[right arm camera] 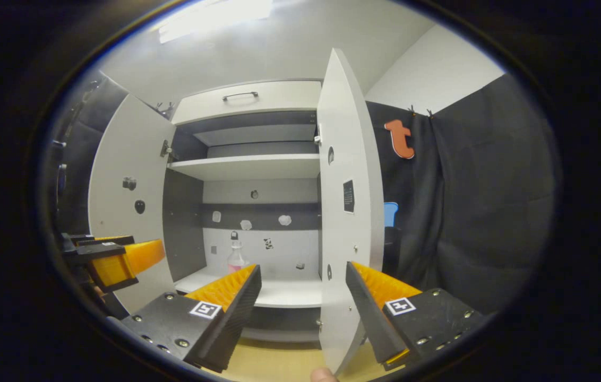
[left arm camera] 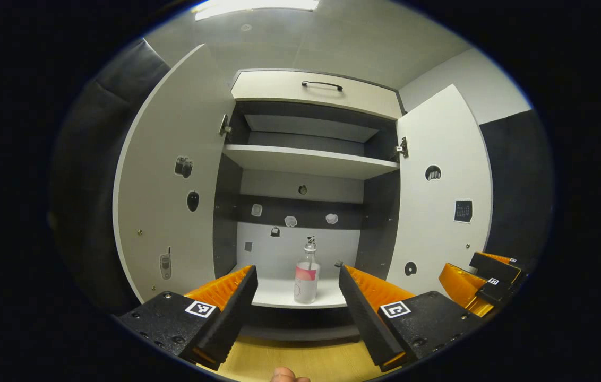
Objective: Grasp the bottle in the cabinet with the left hand and place it on the coaster, then close the right door with the right hand and the left door with the left hand.
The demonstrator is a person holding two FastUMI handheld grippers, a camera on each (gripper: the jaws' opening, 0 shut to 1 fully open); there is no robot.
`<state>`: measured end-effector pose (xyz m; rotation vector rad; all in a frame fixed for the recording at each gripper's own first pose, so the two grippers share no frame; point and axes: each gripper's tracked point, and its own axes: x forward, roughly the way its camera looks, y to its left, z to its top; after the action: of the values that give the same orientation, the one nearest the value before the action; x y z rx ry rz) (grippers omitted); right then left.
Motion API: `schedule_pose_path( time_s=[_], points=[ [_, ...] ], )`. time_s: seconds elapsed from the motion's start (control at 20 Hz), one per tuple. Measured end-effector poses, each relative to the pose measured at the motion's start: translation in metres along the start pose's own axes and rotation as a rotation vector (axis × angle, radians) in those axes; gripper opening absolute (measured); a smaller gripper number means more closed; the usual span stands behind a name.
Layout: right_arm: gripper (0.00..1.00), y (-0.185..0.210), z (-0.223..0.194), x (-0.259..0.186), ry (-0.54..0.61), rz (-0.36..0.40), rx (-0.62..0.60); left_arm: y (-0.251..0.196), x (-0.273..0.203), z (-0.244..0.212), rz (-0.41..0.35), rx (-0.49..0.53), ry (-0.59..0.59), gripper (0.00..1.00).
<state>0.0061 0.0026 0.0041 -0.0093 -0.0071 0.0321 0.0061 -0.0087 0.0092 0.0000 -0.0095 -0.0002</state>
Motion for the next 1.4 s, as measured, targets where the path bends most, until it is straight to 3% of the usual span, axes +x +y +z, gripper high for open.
schedule_pose_path(
  time_s=[0.35,0.6,0.9,1.1,1.4],
  points=[
    [0.96,-0.01,0.009,-0.005,-0.018,-0.007,0.027,0.002,0.018,-0.001,-0.001,0.023,0.003,0.96],
    [0.96,-0.025,0.018,-0.018,-0.036,-0.048,0.02,-0.011,0.068,-0.007,-0.06,0.023,0.027,0.96],
    [0.99,-0.065,0.023,-0.041,-0.048,-0.168,-0.003,-0.02,0.159,-0.026,-0.083,0.033,0.076,0.96],
    [0.96,-0.1,0.025,-0.05,-0.05,-0.27,-0.038,-0.022,0.214,-0.051,-0.071,0.042,0.13,0.96],
    [0.96,-0.125,0.024,-0.051,-0.056,-0.365,-0.048,-0.016,0.265,-0.082,-0.036,0.038,0.209,0.95]
  ],
)
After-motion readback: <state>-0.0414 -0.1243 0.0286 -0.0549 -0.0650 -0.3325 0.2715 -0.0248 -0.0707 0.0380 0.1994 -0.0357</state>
